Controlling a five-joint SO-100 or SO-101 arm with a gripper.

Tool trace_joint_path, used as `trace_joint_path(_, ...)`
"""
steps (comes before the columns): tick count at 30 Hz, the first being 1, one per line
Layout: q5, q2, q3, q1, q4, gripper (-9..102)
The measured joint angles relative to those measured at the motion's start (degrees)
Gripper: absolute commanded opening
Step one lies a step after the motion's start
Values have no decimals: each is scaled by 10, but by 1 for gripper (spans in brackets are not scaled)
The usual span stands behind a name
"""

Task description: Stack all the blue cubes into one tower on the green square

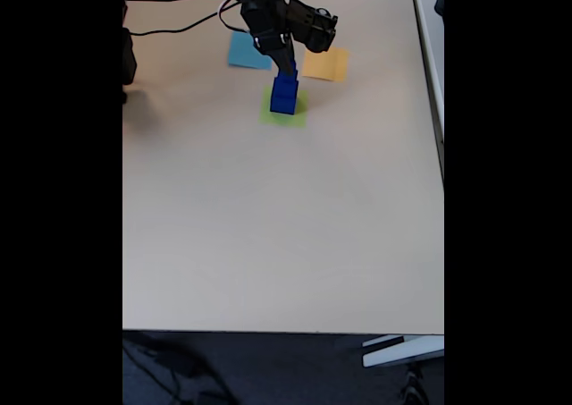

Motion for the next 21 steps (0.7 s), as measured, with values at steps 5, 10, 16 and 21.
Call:
trace_joint_path(5, 0, 0, -14, -1, 0, 12)
trace_joint_path(10, 0, 0, -40, -8, 0, 12)
trace_joint_path(16, -4, -10, -82, -12, 0, 10)
trace_joint_path(21, -40, -25, -123, -14, 0, 6)
